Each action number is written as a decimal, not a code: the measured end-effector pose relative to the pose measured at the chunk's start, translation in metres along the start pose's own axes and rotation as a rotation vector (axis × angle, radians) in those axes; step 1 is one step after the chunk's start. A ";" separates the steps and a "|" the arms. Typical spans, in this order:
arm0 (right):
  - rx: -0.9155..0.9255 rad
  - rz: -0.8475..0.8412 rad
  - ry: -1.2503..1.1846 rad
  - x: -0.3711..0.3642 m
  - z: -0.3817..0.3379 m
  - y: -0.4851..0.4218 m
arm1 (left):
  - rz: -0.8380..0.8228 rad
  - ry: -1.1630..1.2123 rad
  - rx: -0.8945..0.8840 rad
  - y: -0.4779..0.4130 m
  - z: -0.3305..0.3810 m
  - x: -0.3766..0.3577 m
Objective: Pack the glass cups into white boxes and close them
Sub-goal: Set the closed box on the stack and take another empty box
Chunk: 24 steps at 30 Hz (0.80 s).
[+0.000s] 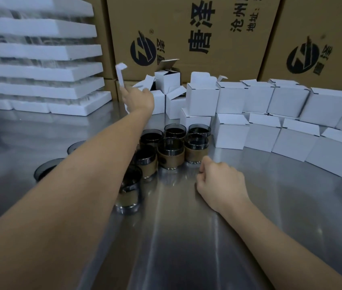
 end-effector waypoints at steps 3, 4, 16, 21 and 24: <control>-0.014 0.006 -0.045 0.004 0.000 0.002 | 0.174 0.136 -0.070 0.036 0.028 0.030; -0.021 0.013 -0.069 0.006 -0.001 0.003 | 0.206 0.177 -0.102 0.052 0.039 0.038; -0.474 0.592 -1.031 0.054 0.056 0.074 | -0.122 0.587 -0.427 0.269 0.038 0.055; -0.378 0.628 -1.132 0.065 0.051 0.076 | -0.384 0.599 -0.405 0.282 0.023 0.039; -0.275 0.496 -1.134 0.060 0.035 0.068 | -0.512 0.529 -0.378 0.281 0.020 0.026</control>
Point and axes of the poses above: each hand's wrist, its own y-axis away from the middle knuckle, its own x-axis out of the back of the hand, z = x × y, the point moved 7 cm from there along -y, towards the middle knuckle, and after that the axes turned 1 degree about -x, right-handed, at the moved point
